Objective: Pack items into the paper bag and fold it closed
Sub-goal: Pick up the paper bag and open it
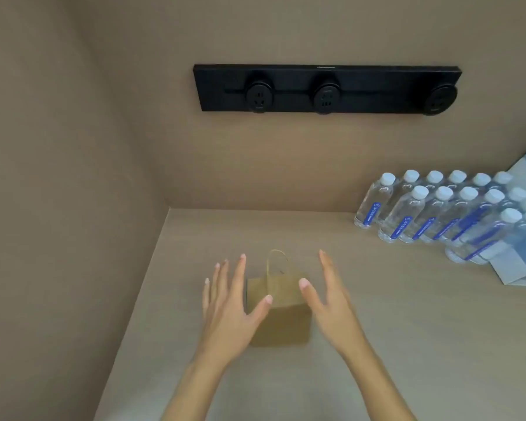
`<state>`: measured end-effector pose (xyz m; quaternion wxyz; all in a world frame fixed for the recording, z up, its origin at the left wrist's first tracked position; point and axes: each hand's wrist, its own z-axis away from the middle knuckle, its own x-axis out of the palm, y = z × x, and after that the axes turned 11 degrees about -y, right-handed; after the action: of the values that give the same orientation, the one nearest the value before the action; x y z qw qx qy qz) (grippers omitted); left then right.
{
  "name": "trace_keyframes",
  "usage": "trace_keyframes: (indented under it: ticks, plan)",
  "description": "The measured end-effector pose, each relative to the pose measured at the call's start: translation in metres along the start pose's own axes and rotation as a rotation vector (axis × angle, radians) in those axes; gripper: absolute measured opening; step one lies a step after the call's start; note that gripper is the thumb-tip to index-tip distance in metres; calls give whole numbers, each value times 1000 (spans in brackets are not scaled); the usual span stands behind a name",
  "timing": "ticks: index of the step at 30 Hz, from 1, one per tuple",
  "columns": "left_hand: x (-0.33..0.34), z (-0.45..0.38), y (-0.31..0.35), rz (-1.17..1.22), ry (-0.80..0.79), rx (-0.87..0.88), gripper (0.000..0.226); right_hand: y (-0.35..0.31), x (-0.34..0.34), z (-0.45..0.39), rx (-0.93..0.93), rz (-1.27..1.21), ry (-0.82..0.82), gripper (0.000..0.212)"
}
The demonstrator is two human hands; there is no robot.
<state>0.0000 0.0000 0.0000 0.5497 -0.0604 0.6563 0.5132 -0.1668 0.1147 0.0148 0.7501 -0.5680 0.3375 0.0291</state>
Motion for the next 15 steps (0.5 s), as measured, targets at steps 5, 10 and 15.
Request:
trace_keyframes:
  ticks: [5,10,15]
  plan:
    - [7,-7,-8,290,-218,-135,91,6,2,-23,294,-366,5,48]
    - [11,-11,-5,367,-187,-114,77,5,3,-22,359,-712,64,30]
    - [11,-6,-1,249,-111,-59,75,5,-2,-7,363,-1103,-7,19]
